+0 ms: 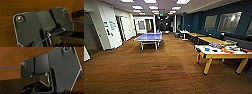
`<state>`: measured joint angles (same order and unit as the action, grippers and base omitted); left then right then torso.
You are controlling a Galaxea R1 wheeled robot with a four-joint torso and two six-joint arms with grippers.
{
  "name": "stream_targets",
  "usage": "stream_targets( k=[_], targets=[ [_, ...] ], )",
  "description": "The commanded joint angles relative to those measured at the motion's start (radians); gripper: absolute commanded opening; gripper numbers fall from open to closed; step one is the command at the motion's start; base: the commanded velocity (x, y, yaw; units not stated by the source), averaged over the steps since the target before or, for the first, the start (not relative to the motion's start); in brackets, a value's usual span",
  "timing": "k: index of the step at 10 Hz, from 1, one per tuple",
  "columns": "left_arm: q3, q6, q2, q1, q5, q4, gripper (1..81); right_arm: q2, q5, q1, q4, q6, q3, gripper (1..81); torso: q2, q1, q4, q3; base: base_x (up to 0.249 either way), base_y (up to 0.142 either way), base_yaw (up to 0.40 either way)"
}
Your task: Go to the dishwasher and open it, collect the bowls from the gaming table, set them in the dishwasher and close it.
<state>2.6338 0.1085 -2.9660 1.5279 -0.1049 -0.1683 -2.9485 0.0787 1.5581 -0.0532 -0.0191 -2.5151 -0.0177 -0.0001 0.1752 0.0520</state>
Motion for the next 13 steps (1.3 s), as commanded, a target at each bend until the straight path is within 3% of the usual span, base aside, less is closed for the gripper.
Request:
stream_targets(
  k=[1,13],
  targets=[
    [-0.003,-0.001,-0.001,-0.05,0.045,-0.01,81.1,0.001,-0.051,-0.04,-0.008,0.001,0.006,81.1,0.0,0.0,0.0,0.0,0.216,0.0,0.0],
    [-0.001,-0.004,-0.003,-0.056,0.045,-0.01,81.1,-0.002,-0.05,-0.039,-0.007,0.001,0.006,81.1,0.0,0.001,0.0,0.0,0.221,0.0,0.0]
  ],
)
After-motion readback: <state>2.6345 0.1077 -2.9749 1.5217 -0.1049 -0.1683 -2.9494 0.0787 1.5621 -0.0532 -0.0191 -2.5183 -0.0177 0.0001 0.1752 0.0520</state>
